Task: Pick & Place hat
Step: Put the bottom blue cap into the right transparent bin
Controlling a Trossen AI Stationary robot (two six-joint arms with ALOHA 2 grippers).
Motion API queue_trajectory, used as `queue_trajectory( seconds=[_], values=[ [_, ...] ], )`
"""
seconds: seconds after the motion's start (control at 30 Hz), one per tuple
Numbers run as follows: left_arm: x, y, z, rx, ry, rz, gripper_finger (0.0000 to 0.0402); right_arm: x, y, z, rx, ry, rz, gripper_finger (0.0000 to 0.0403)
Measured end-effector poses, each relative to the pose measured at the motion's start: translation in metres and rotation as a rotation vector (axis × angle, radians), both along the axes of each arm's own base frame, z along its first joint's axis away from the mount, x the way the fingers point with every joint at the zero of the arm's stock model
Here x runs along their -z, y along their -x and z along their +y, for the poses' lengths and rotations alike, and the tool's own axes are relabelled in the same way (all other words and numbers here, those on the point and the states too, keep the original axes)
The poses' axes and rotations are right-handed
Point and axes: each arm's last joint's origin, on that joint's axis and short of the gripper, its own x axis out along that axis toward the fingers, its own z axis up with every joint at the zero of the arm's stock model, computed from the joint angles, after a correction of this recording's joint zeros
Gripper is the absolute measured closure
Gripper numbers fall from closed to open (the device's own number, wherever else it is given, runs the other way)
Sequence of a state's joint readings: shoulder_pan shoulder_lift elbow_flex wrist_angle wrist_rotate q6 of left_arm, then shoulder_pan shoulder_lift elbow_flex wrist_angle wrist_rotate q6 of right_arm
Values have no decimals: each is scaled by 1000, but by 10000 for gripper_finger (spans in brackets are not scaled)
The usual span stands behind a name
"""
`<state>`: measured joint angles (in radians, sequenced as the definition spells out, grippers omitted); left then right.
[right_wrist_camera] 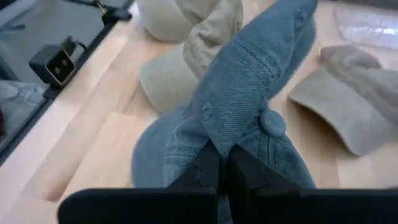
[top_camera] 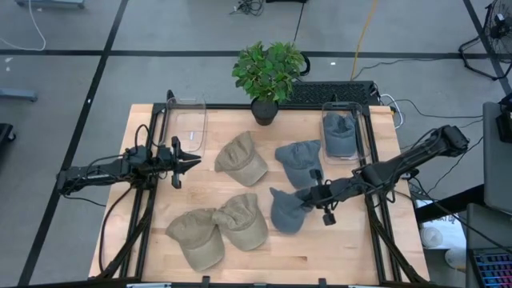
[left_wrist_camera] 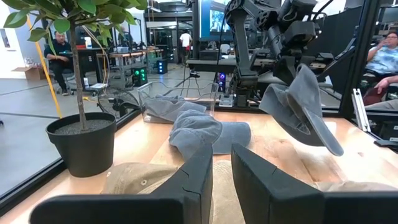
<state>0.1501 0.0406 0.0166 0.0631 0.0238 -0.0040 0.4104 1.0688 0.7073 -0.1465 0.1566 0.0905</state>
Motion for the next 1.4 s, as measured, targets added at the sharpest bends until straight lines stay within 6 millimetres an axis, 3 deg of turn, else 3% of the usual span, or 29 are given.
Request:
queue_trajectory(
  seconds=[0.43,1.1,1.4],
  values=[
    [0,0,0,0,0,0,334,-36,12,-19,103,-8,121,403],
    [0,0,0,0,0,0,334,-61,46,-36,220,-32,313,403],
    [0,0,0,0,0,0,334,-62,60,-41,283,-18,461,403]
  ],
)
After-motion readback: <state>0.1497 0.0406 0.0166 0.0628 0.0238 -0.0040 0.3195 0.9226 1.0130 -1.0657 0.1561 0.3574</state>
